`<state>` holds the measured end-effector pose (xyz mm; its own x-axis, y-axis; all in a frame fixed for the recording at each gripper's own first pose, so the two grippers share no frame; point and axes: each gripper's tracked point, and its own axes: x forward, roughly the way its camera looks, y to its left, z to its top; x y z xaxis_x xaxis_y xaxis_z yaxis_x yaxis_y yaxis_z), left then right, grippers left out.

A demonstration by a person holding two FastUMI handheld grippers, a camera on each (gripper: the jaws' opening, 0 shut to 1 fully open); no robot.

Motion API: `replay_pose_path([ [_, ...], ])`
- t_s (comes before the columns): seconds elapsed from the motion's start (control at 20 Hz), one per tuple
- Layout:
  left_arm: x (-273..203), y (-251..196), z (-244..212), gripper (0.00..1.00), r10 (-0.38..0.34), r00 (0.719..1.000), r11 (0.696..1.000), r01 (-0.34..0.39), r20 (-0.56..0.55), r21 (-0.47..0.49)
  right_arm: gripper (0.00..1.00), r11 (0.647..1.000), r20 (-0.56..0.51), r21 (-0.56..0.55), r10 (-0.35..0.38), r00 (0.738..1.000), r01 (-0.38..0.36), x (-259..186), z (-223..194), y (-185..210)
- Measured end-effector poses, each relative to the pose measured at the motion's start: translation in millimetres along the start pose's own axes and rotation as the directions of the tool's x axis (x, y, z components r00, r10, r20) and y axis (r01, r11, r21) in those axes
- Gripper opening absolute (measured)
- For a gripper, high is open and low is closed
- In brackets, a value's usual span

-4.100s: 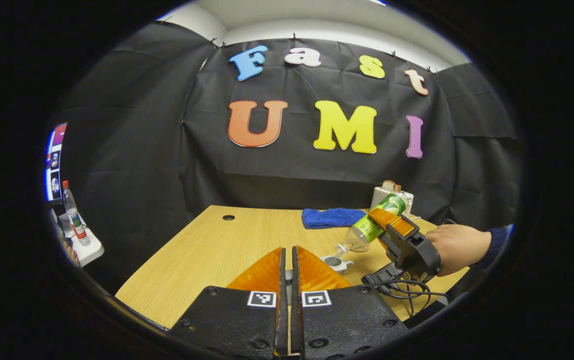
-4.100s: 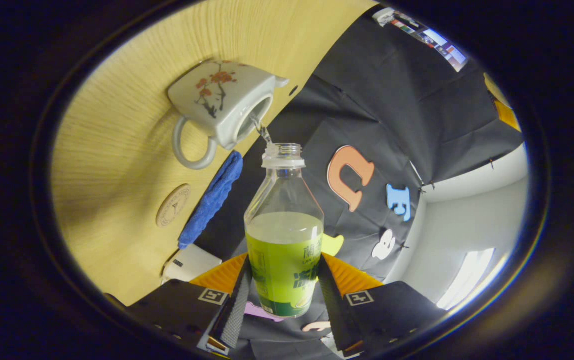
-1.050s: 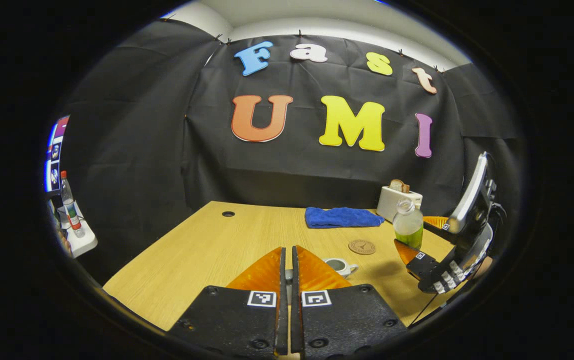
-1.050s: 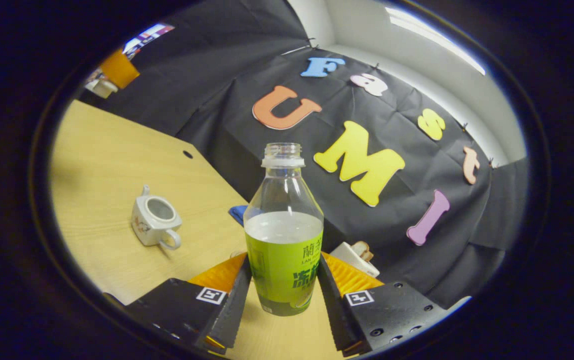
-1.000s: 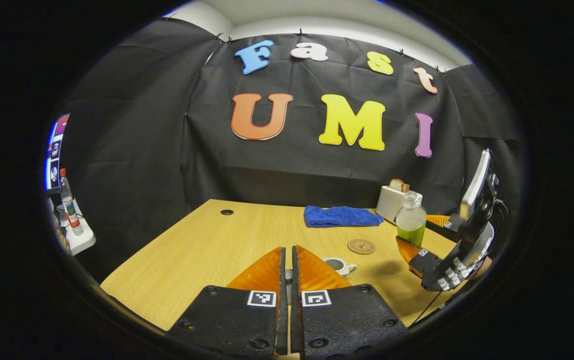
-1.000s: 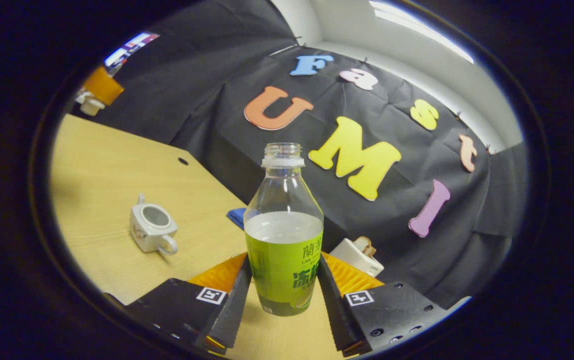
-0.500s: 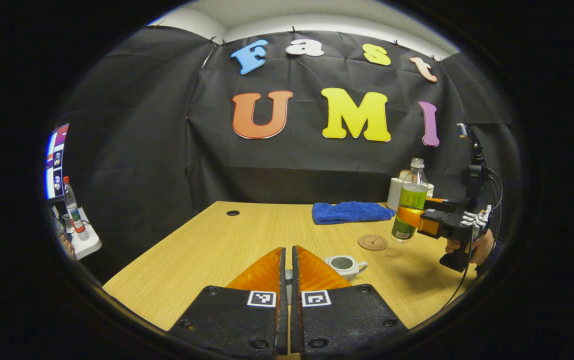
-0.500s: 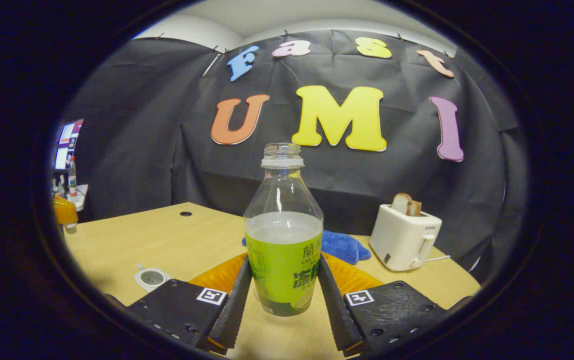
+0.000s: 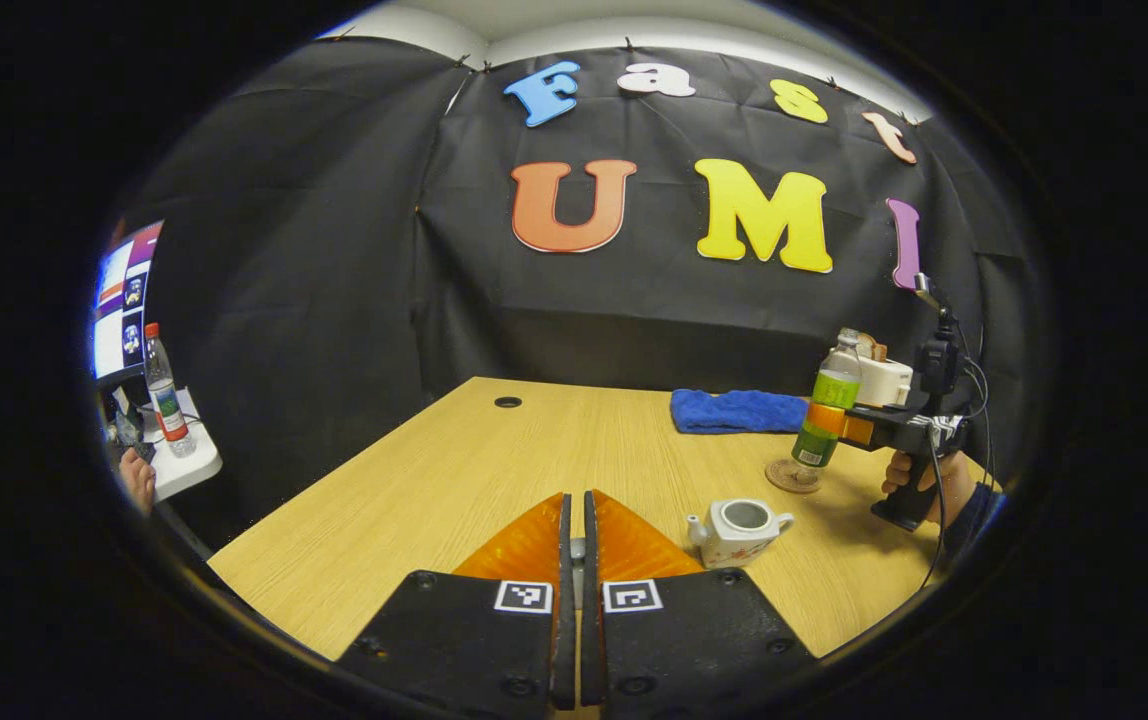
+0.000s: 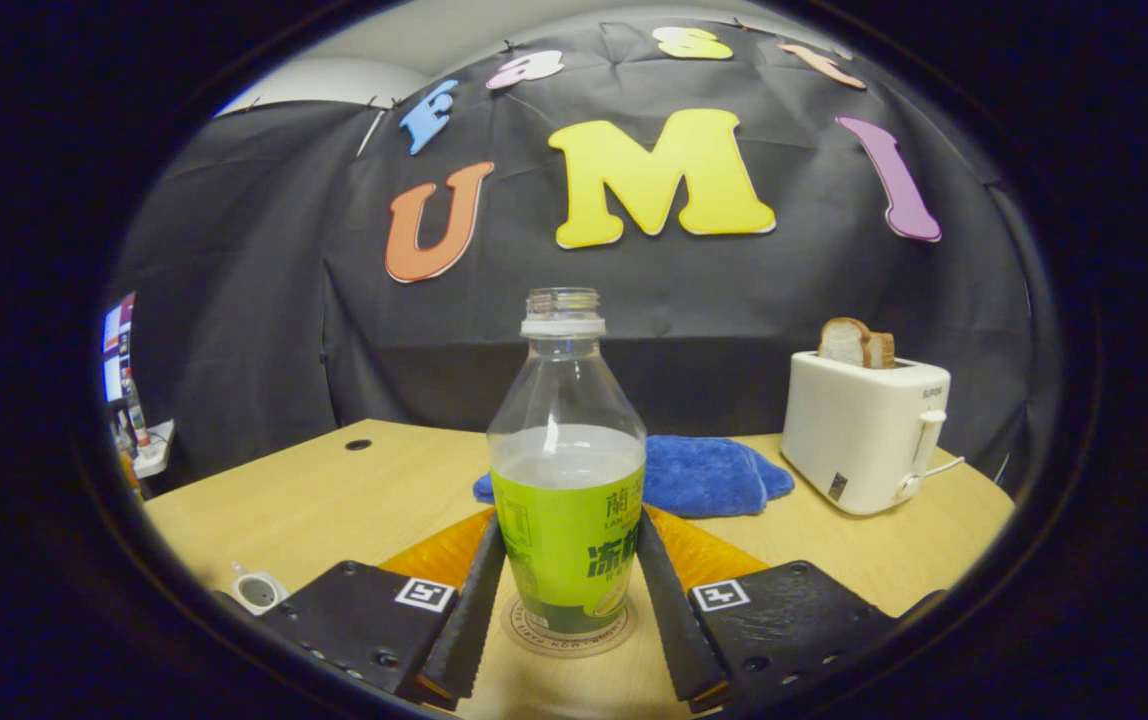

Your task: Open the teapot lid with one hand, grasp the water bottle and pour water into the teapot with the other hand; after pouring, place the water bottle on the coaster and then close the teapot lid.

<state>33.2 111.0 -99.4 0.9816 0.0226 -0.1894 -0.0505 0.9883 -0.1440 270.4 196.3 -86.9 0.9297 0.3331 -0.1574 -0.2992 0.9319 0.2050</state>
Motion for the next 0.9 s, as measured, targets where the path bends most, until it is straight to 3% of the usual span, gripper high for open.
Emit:
replay_pose_path([
  [0.1,3,4,1,0.05,0.006,1.000,1.000,-0.007,0.011,0.006,0.72,0.999,-0.022,-0.042,-0.004,1.000,0.003,6,-10,-2],
  [0.4,6,9,0,0.05,0.026,0.999,1.000,-0.026,0.020,0.004,0.75,0.999,-0.012,-0.027,0.020,1.000,-0.020,6,-11,0],
  [0.5,6,9,1,0.05,0.029,0.999,1.000,-0.029,0.025,-0.002,0.81,0.999,-0.028,-0.027,0.036,0.999,-0.037,3,-14,1],
  [0.7,6,9,4,0.05,0.038,0.998,0.999,-0.038,0.045,-0.009,0.91,0.997,-0.041,-0.031,0.067,0.997,-0.068,-19,-9,2],
  [0.9,16,-11,21,0.04,0.010,0.995,1.000,-0.008,0.103,-0.017,0.91,0.997,-0.035,-0.052,0.058,0.998,-0.060,-55,-1,-10],
])
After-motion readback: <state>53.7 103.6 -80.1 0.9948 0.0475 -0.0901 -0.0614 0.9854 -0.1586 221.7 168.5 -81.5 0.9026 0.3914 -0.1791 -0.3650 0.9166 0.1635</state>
